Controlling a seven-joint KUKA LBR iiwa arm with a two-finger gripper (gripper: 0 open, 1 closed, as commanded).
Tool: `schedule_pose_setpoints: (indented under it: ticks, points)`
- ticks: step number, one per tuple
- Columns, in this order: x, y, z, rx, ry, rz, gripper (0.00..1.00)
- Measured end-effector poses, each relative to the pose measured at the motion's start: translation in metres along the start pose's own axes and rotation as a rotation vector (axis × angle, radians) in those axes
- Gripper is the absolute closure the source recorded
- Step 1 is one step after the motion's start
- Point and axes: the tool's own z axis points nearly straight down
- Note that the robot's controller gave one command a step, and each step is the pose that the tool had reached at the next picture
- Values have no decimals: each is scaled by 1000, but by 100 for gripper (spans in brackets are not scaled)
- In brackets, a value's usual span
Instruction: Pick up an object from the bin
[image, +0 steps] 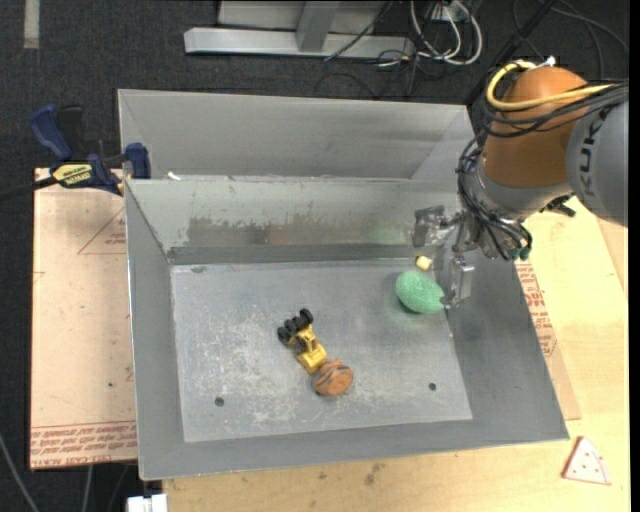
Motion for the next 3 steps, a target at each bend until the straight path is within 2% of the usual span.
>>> schedule_pose_setpoints:
  ticks: [1, 2, 3]
  points:
    - [-1, 1, -9, 2, -5, -4, 0]
    - [-2, -3, 54, 3, -7, -19, 0]
    - [-2, -17, 86, -1, 0, 42, 0]
